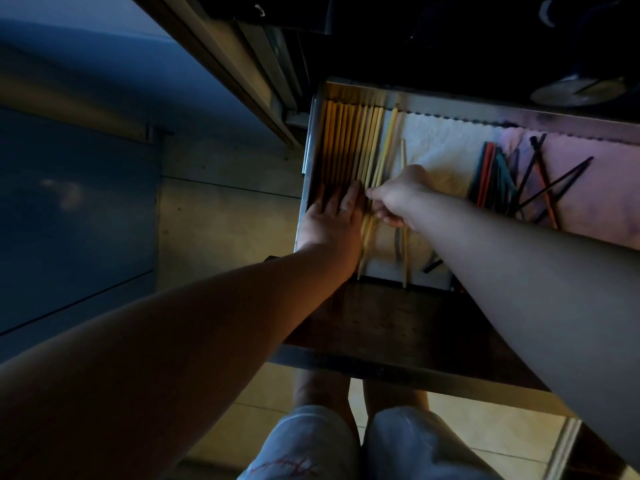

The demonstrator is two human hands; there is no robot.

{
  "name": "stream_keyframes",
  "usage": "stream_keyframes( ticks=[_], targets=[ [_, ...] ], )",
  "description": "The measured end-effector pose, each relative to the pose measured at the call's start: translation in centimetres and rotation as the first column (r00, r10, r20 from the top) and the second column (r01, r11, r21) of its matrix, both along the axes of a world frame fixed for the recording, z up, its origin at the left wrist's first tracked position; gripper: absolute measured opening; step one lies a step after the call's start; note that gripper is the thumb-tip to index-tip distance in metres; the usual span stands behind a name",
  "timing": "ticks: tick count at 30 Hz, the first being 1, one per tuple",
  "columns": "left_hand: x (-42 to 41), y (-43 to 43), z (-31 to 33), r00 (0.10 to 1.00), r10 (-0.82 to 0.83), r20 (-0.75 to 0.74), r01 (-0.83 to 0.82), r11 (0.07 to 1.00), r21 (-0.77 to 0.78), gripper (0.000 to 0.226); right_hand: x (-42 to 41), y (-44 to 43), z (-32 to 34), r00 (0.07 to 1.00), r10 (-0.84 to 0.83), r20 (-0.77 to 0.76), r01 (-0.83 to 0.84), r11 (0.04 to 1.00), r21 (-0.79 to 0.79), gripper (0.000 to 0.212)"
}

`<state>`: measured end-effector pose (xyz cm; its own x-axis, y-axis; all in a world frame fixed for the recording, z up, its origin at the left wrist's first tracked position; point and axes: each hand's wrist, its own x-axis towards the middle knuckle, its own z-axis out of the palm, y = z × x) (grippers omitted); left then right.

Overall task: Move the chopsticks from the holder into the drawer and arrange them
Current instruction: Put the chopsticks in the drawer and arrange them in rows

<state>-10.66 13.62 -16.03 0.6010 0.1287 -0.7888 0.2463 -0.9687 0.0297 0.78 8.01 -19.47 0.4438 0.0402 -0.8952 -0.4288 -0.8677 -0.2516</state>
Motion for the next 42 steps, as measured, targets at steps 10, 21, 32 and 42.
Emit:
stream_keyframes(
  ticks=[10,21,32,42],
  targets=[
    [-0.1,-0.1,0.1,0.999,0.039,0.033,-0.038,0.999,-0.014,0.089,-1.3,-1.4,-1.2,0.954,0.106,0.281,-0.121,0.992,0.034,0.012],
    [0.0,-0.2,-0.7,0.991,0.06,0.118,-0.052,0.996,-0.068,0.089,0.1,-3.8,-0.8,0.779,0.273,0.564,-0.278,0.957,-0.08,0.021],
    [0.2,-0.3,-1.1,0.983,0.17,0.064,-0.159,0.976,-0.145,0.093,-0.5,-2.3,-2.5,0.896,0.244,0.371,-0.247,0.968,-0.039,0.011],
    [0.2,-0.4,-1.2,0.988,0.141,0.064,-0.132,0.983,-0.128,0.094,-0.7,-2.0,-0.8,0.978,0.115,0.176,-0.121,0.992,0.022,0.008]
  ],
)
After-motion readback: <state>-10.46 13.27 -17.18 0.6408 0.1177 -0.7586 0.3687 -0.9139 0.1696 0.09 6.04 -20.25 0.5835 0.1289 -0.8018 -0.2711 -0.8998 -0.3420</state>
